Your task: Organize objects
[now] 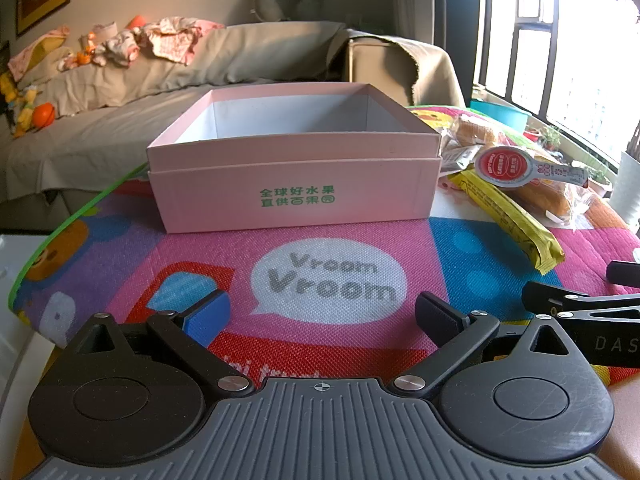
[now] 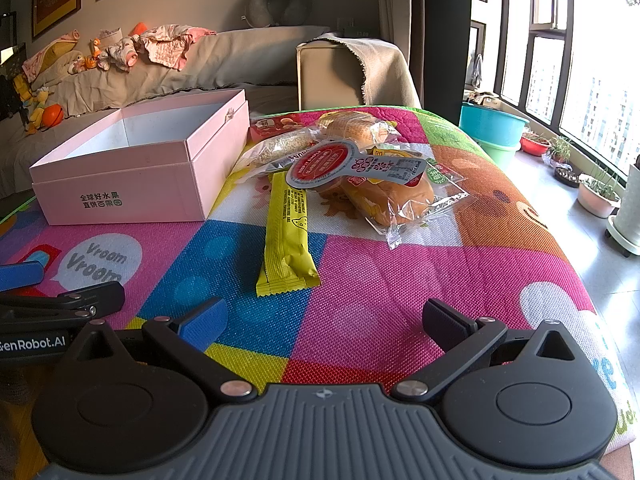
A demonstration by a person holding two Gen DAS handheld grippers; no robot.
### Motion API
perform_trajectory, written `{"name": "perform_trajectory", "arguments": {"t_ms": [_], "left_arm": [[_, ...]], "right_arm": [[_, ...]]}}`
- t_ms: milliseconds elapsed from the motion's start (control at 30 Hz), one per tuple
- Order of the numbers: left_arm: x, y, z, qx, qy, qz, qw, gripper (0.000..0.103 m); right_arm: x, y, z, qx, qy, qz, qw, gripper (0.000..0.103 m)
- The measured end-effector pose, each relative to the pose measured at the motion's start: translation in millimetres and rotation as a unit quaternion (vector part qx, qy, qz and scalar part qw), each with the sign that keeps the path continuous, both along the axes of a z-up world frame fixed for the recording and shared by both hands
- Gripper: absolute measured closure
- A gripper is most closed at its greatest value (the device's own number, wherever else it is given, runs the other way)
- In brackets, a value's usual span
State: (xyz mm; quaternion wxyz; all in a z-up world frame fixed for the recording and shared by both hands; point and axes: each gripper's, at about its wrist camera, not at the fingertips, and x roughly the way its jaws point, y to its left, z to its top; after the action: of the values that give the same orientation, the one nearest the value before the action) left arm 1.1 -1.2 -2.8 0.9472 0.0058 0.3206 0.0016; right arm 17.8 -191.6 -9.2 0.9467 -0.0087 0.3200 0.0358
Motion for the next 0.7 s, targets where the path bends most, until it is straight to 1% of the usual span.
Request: {"name": "perform_trajectory", "arguments": {"t_ms": [700], "left_arm": [[0.9,-0.5,-1.7,-0.001,0.0,0.0,1.0,0.001]], "right_arm": [[-0.3,-0.1,0.1,0.0,0.0,0.0,1.0,0.0]]}}
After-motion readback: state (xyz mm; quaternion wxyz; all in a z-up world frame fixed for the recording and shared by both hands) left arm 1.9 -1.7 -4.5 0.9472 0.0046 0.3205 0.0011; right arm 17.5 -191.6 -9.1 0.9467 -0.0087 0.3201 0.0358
